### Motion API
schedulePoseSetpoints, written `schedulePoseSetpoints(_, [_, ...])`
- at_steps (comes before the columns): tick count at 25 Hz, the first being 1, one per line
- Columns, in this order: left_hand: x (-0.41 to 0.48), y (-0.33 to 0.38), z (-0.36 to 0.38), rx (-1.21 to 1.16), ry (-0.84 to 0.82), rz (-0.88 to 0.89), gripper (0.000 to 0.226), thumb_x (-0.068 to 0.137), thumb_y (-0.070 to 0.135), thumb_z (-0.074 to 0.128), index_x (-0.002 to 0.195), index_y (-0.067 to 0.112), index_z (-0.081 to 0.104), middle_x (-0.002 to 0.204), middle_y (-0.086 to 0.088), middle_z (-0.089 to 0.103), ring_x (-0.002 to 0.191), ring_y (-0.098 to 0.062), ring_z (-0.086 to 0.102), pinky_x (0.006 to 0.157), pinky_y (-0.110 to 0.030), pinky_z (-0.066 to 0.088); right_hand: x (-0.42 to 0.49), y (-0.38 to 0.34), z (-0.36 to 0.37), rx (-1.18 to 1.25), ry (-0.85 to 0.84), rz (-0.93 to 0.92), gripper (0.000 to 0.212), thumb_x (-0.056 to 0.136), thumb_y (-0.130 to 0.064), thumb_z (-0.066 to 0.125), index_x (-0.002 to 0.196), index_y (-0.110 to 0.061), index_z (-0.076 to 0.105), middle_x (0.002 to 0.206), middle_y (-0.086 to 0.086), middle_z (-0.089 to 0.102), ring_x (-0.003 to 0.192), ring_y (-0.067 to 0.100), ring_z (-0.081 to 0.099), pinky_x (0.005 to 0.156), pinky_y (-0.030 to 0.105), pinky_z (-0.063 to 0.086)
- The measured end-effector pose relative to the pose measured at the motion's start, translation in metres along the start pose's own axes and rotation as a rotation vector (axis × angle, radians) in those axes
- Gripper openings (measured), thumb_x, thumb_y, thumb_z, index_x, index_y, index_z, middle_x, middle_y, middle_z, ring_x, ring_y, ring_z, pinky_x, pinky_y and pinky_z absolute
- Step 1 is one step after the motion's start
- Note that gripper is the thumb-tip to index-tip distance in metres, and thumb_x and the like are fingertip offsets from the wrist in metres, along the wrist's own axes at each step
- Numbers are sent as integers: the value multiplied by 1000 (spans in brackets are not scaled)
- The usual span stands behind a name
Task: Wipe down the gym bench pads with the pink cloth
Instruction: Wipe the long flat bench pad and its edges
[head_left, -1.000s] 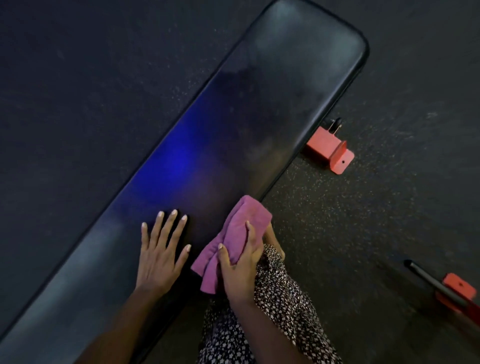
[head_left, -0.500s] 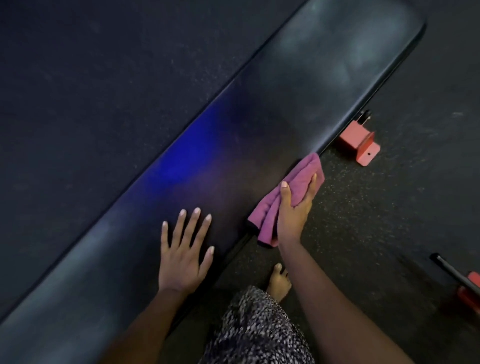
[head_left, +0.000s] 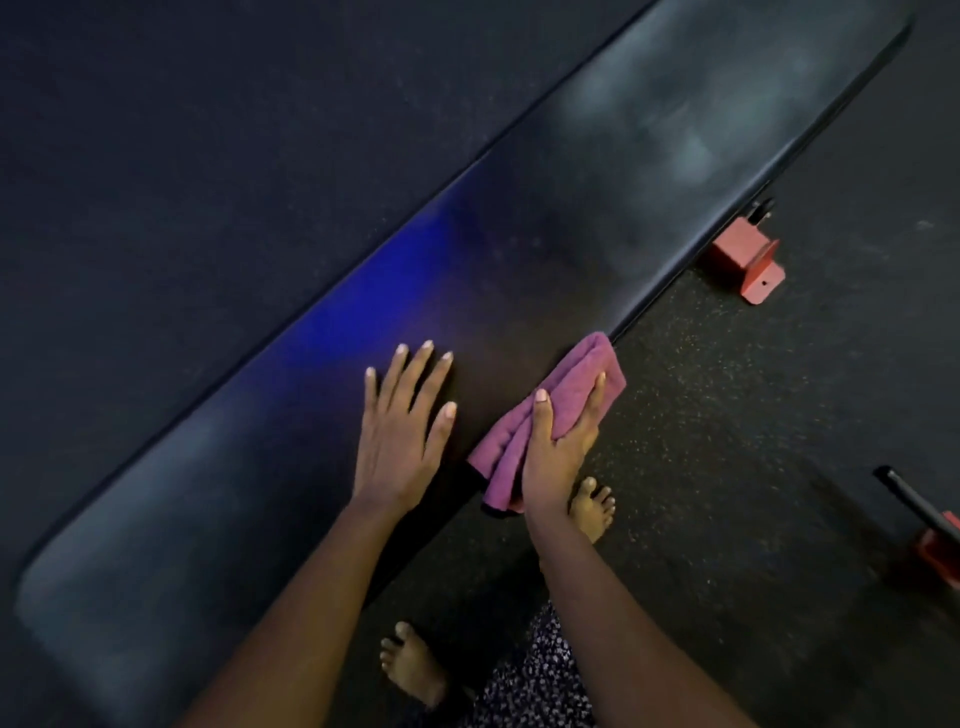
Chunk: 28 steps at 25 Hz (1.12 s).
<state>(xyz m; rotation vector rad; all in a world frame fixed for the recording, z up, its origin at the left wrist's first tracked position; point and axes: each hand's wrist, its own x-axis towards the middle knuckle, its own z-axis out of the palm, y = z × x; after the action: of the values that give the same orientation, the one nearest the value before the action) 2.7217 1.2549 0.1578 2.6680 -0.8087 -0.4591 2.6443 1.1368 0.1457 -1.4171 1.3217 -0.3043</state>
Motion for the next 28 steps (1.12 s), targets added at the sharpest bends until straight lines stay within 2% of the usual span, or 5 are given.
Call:
schedulePoseSetpoints(7, [-148,-135,-6,213,12,-137,60,95,52,7,146,23,20,154,-3,23,143,-19,9,115,-43,-2,-123,41,40,-58,-20,26,70,93,-29,53,149,-28,10,146,15,26,127,28,37,85,14,24])
schedulePoseSetpoints(18, [-168,-160,-4,60,118,-39,59,95,51,-1,146,25,13,155,-2,21,144,-16,4,116,-42,-5,-289,130,92,-181,-163,-43,76,75,-74,45,133,-65,-5,146,20,19,132,37,32,109,38,32])
schedulePoseSetpoints(22, [-223,-162,-6,-198,389,-409,65,94,54,4,145,21,26,154,-1,22,144,-16,8,115,-36,-9,-301,139,88,-213,-197,-72,83,66,-85,37,135,-60,-1,145,23,21,133,39,31,109,42,33])
schedulePoseSetpoints(25, [-269,-171,3,-391,535,-806,66,92,55,15,147,18,21,156,-6,14,145,-22,7,115,-39,-5,-314,142,88,-256,-256,-68,83,81,-53,61,140,-48,3,146,24,21,131,41,33,107,39,30])
schedulePoseSetpoints(28, [-280,-175,-11,-1202,628,-1067,58,97,50,19,148,23,12,154,4,15,141,-14,17,112,-30,13,-329,148,86,-295,-307,-47,76,85,-31,64,135,-43,9,146,23,23,127,40,37,105,40,31])
